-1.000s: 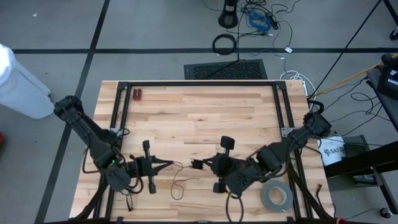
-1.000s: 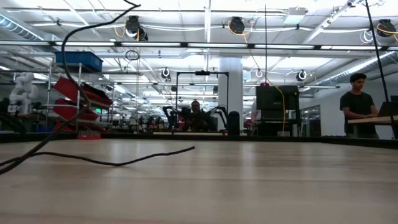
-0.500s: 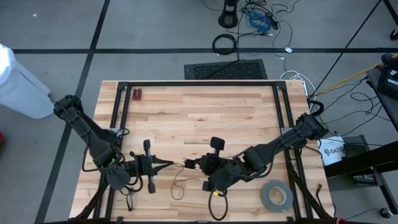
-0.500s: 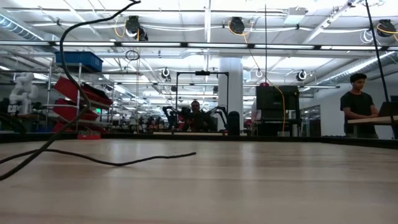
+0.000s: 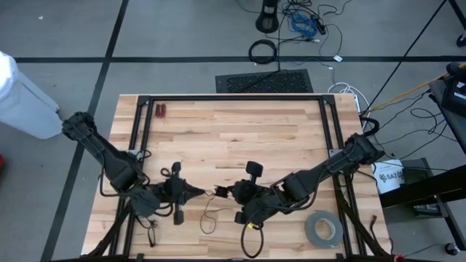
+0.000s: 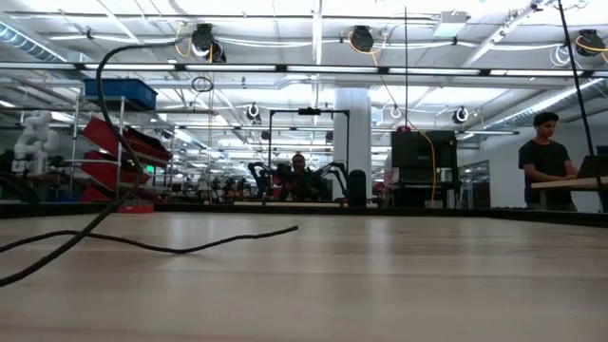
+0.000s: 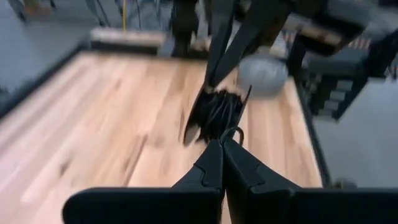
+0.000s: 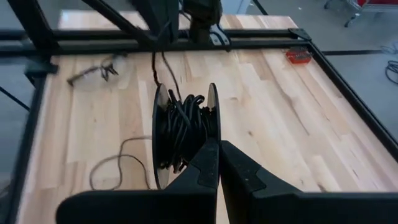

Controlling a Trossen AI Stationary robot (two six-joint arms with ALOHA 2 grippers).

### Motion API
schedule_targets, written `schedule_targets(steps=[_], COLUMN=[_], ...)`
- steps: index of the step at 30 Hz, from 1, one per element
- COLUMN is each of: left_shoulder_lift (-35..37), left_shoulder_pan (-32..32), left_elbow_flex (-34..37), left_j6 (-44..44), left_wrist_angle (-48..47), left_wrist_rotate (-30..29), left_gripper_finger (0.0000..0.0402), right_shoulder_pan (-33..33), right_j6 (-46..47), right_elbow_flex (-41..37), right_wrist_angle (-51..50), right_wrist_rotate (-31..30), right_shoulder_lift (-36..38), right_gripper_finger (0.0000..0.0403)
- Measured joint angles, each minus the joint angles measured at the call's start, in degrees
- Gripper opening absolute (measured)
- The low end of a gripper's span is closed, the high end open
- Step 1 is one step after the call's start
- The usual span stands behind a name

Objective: Coil cords
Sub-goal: Coil the black wire on the spool

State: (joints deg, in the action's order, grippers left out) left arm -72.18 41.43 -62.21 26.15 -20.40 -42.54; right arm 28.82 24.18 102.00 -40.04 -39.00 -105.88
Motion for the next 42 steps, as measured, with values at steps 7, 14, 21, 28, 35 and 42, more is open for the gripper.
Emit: schedule_targets(steps=[7, 14, 21, 28, 35, 42], left_shoulder_lift=[0.0, 0.0, -1.1, -5.2, -8.5, -9.1], left_shoulder_pan=[-3.3, -7.2, -9.2, -8.6, -6.2, -4.5], left_elbow_flex=[-10.2, -14.1, -14.2, -14.2, -14.2, -14.2], left_j6=[9.9, 11.5, 15.5, 17.0, 17.1, 17.1], left_wrist_angle=[-22.9, -23.7, -23.7, -23.5, -23.1, -21.2], left_wrist_rotate=[8.8, 12.7, 13.9, 13.6, 10.8, 5.8], left_gripper_finger=[0.0002, 0.0002, 0.0002, 0.0002, 0.0005, 0.0062], right_shoulder_pan=[-0.5, -3.2, -5.5, -5.6, -5.4, -5.5], right_j6=[-0.7, -2.4, -8.5, -11.2, -12.4, -14.0], right_elbow_flex=[0.0, 0.0, 0.0, 0.0, 0.0, 0.0], right_wrist_angle=[-0.1, 6.2, 19.1, 22.1, 21.8, 21.9], right_wrist_rotate=[-2.0, -9.3, -14.9, -16.0, -16.4, -15.9], right_shoulder_lift=[-2.2, -7.2, -11.0, -11.0, -9.8, -8.1], right_gripper_finger=[0.0, 0.0, 0.0, 0.0, 0.0, 0.0])
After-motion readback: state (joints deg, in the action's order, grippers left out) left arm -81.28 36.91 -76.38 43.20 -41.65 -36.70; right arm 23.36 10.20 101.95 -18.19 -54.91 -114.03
